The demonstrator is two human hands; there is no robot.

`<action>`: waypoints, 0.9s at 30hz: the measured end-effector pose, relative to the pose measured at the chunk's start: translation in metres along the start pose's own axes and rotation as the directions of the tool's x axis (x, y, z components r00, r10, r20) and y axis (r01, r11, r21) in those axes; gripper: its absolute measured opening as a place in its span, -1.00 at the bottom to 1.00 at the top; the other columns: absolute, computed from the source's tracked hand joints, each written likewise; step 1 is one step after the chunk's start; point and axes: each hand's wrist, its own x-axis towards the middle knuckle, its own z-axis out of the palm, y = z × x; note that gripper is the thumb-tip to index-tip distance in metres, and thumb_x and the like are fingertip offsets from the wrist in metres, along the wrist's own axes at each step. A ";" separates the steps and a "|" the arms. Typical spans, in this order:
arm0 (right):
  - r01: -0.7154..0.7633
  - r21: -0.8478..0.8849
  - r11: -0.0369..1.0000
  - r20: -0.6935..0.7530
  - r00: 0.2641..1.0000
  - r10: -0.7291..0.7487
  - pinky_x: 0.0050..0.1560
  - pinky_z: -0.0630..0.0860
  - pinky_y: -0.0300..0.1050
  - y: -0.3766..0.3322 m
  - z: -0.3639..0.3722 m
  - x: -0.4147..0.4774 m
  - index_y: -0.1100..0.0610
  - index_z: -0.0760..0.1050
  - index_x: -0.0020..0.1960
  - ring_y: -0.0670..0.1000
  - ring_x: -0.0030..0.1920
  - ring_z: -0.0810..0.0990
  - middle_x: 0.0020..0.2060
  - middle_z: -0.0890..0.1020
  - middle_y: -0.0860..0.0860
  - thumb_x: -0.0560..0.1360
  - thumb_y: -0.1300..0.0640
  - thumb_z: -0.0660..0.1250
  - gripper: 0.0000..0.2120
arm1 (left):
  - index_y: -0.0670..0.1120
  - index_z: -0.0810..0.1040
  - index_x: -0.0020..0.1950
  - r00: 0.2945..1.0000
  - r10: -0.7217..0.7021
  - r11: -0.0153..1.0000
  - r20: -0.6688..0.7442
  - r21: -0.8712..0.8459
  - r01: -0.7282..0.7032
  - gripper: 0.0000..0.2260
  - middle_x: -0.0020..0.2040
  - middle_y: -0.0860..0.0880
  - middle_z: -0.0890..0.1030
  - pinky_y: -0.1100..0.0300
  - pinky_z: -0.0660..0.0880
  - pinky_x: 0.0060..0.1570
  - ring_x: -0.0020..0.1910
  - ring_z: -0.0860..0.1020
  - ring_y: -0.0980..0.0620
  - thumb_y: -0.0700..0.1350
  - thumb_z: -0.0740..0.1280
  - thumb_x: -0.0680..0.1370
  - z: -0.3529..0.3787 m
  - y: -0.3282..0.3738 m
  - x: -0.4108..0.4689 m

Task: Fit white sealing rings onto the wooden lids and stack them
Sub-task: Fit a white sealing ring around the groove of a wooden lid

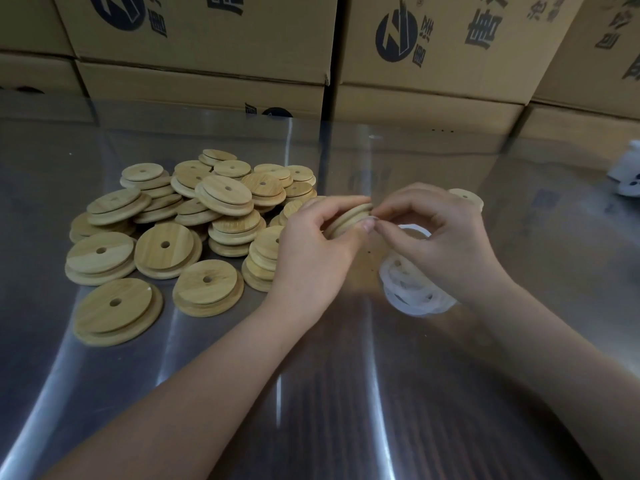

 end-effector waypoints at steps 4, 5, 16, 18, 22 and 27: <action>-0.091 0.064 0.994 -0.091 0.991 0.096 -0.07 0.60 -0.09 -0.001 0.007 -0.003 0.20 0.63 -0.11 -0.02 -0.14 0.65 -0.20 0.66 0.01 0.44 0.32 0.46 -0.93 | 0.01 0.65 0.03 0.999 -0.051 0.988 -0.018 -0.145 0.048 -0.82 -0.03 0.06 0.69 0.06 0.56 0.16 0.04 0.63 0.13 -0.24 0.43 0.51 0.002 0.001 -0.002; -0.116 0.093 0.989 -0.108 0.986 0.126 -0.06 0.61 -0.03 -0.001 0.009 -0.004 0.18 0.64 -0.11 -0.01 -0.13 0.66 -0.19 0.67 0.02 0.45 0.31 0.45 -0.93 | 0.00 0.65 0.03 0.998 -0.056 0.985 -0.021 -0.166 0.052 -0.83 -0.02 0.04 0.69 0.01 0.56 0.18 0.05 0.63 0.11 -0.24 0.42 0.51 0.002 0.001 -0.002; -0.152 0.007 0.988 -0.077 0.985 0.152 -0.14 0.57 -0.23 -0.001 0.000 0.004 0.04 0.59 -0.13 -0.11 -0.18 0.65 -0.25 0.64 -0.18 0.46 0.28 0.42 -0.85 | -0.02 0.64 0.04 0.999 0.042 0.994 -0.027 -0.101 -0.045 -0.80 -0.03 0.07 0.68 0.28 0.53 0.09 0.01 0.62 0.19 -0.29 0.40 0.52 0.002 0.003 0.002; -0.146 -0.036 0.989 -0.051 0.988 0.144 -0.17 0.55 -0.23 -0.001 -0.004 0.005 0.08 0.60 -0.15 -0.10 -0.21 0.63 -0.28 0.64 -0.14 0.46 0.31 0.42 -0.86 | -0.05 0.65 0.05 0.998 0.066 0.996 -0.014 -0.065 -0.067 -0.80 -0.03 0.07 0.68 0.31 0.52 0.09 0.01 0.61 0.20 -0.30 0.40 0.52 0.002 0.003 0.002; -0.056 -0.180 0.982 -0.020 0.998 0.054 -0.21 0.47 -0.27 -0.001 -0.007 0.005 0.19 0.60 -0.16 -0.06 -0.26 0.55 -0.31 0.62 -0.02 0.45 0.36 0.41 -0.91 | -0.06 0.65 0.06 0.995 0.099 0.995 0.013 -0.002 -0.099 -0.79 -0.06 0.11 0.66 0.38 0.48 0.07 -0.01 0.60 0.24 -0.32 0.39 0.51 0.001 0.005 0.002; -0.004 -0.175 0.985 -0.028 1.000 -0.001 -0.17 0.51 -0.17 -0.002 -0.003 0.003 0.25 0.63 -0.16 0.02 -0.26 0.60 -0.28 0.63 0.01 0.44 0.36 0.44 -0.95 | -0.03 0.63 0.05 0.993 0.109 0.994 0.041 0.012 -0.109 -0.78 -0.05 0.11 0.66 0.39 0.47 0.06 0.01 0.60 0.23 -0.32 0.38 0.52 -0.004 0.003 0.002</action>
